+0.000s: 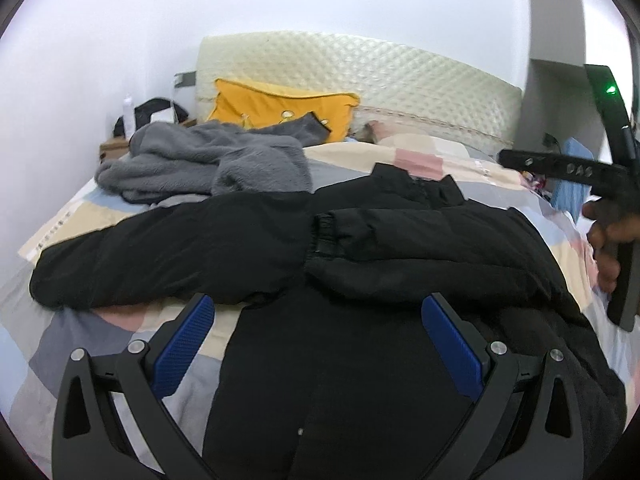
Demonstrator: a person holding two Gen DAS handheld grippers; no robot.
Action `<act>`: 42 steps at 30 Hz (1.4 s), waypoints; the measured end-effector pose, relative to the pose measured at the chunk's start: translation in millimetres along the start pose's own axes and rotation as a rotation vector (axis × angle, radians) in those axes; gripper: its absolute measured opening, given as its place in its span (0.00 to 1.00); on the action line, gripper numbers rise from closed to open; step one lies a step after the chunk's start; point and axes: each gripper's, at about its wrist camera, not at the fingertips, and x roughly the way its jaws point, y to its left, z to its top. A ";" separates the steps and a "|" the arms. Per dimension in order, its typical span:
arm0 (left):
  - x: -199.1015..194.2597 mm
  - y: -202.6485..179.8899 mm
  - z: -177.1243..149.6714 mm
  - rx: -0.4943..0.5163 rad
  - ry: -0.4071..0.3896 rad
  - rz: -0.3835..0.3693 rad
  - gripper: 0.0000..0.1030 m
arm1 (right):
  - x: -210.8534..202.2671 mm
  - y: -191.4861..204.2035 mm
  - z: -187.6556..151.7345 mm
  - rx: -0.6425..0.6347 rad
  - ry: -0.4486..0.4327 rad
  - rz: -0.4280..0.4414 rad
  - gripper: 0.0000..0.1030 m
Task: Fold large clothes
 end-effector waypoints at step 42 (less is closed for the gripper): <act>28.9 -76.7 -15.3 0.061 0.100 -0.067 1.00 | 20.1 -178.6 -186.2 0.246 0.259 -0.290 0.69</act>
